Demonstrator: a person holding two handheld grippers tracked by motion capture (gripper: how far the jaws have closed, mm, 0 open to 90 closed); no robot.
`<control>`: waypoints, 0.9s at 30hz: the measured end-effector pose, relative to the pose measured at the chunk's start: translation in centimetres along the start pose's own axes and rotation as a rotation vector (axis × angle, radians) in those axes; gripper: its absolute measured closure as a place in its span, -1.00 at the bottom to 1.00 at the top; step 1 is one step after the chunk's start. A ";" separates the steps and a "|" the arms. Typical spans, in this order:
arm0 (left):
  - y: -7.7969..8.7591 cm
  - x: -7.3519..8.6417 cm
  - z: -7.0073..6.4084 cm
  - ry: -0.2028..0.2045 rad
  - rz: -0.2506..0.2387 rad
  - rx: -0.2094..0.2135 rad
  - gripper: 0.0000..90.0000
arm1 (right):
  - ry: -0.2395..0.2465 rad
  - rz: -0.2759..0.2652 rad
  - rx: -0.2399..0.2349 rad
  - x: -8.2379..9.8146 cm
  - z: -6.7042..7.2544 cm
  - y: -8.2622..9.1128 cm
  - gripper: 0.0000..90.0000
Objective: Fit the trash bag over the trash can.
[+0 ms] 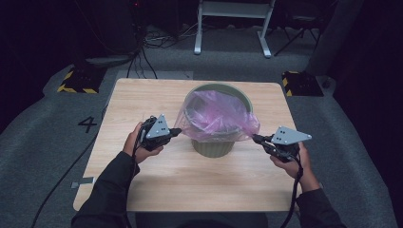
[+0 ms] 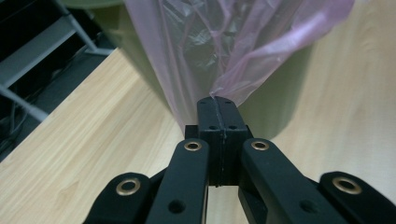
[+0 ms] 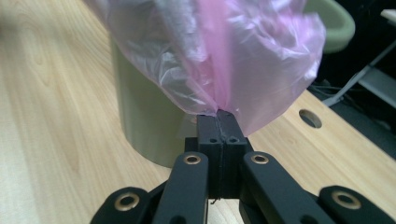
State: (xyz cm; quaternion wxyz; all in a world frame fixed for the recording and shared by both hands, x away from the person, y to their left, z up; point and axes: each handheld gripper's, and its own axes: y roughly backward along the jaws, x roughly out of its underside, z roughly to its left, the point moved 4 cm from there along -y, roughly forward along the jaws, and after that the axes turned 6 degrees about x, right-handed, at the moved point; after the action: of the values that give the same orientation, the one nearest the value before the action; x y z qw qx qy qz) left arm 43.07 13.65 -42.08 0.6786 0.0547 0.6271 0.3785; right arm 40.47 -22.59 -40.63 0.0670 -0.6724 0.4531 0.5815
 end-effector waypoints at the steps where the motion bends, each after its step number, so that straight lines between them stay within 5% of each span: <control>1: -0.3 0.0 0.4 -0.001 0.003 -0.013 1.00 | -0.009 0.001 0.003 0.2 -0.3 -0.3 1.00; 7: -0.9 0.1 1.6 0.059 -0.064 -0.037 1.00 | -0.053 -0.018 0.026 1.0 -1.4 -1.3 1.00; 11: 0.3 0.2 1.7 0.119 -0.126 -0.086 0.39 | -0.051 -0.035 0.032 1.1 -1.4 -0.9 1.00; 14: 2.1 -0.2 1.2 0.158 -0.187 -0.100 -0.26 | -0.054 -0.071 0.057 0.9 -1.4 -0.1 0.47; 17: 3.7 -0.5 0.4 0.156 -0.228 -0.068 -0.55 | -0.067 -0.104 0.084 0.6 -1.1 1.4 -0.09; 22: 6.5 -1.5 -0.6 0.157 -0.312 -0.030 -0.64 | -0.082 -0.142 0.170 0.0 -0.6 4.1 -0.44; 27: 7.0 -3.5 0.1 0.149 -0.327 -0.051 -0.61 | -0.099 -0.220 0.159 -2.3 -0.1 6.3 -0.43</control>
State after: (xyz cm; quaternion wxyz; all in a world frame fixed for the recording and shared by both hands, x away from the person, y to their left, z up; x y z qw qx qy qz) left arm 40.26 16.60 -35.43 0.6840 -0.0933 0.6664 0.2817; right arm 36.41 -25.10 -35.90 0.2058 -0.6811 0.4172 0.5655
